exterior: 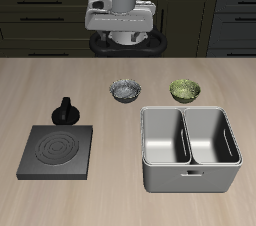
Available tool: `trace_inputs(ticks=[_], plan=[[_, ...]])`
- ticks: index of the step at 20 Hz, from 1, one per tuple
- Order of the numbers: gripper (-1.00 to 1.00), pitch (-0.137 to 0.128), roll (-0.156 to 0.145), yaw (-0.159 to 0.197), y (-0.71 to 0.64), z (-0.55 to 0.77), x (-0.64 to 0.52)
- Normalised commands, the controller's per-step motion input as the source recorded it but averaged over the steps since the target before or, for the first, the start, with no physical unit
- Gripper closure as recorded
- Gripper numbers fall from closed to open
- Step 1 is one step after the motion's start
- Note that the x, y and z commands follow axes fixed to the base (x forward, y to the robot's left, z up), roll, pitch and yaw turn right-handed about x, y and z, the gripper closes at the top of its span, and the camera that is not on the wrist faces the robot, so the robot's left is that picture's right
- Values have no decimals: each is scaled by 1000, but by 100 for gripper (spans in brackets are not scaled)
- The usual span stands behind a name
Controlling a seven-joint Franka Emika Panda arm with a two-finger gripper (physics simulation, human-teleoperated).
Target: Turn on the flat stove
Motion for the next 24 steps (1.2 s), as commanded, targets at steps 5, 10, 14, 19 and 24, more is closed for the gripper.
trace_inputs(ticks=[5, 10, 14, 19, 24], plan=[[-100, 24, 11, 8, -344, -17, 223], [-100, 12, -4, 30, -348, -30, 251], [-100, 19, 45, -57, -223, -23, 192], [-100, 13, -3, -16, -198, -47, 166], [-100, -21, 1, -8, -270, 18, 97]])
